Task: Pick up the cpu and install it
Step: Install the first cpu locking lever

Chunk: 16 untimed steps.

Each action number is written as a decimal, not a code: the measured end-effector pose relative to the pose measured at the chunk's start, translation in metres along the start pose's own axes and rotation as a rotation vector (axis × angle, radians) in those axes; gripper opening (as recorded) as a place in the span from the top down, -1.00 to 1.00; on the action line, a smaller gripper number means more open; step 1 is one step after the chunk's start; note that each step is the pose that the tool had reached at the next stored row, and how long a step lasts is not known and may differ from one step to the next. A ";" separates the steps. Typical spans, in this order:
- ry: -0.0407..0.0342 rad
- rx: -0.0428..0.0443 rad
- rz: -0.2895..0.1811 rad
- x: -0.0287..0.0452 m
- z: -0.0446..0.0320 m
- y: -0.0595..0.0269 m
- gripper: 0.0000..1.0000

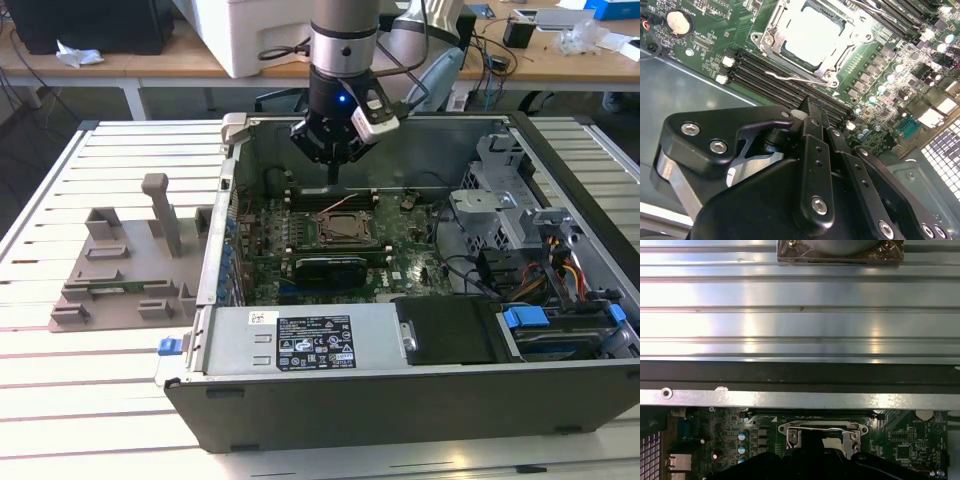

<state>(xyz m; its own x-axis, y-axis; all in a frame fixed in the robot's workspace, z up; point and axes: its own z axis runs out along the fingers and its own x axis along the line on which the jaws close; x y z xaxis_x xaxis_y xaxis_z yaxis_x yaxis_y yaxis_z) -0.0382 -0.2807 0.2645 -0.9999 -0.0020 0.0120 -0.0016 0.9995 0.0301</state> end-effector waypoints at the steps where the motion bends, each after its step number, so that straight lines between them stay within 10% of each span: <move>1: 0.0000 0.0000 0.000 -0.0003 0.0006 0.0000 0.79; 16: 0.0004 0.0001 0.000 -0.0015 0.0216 -0.0007 0.79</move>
<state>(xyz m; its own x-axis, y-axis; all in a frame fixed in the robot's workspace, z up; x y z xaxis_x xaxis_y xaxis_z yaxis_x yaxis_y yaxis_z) -0.0370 -0.2807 0.2429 -0.9999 -0.0020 0.0125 -0.0016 0.9996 0.0299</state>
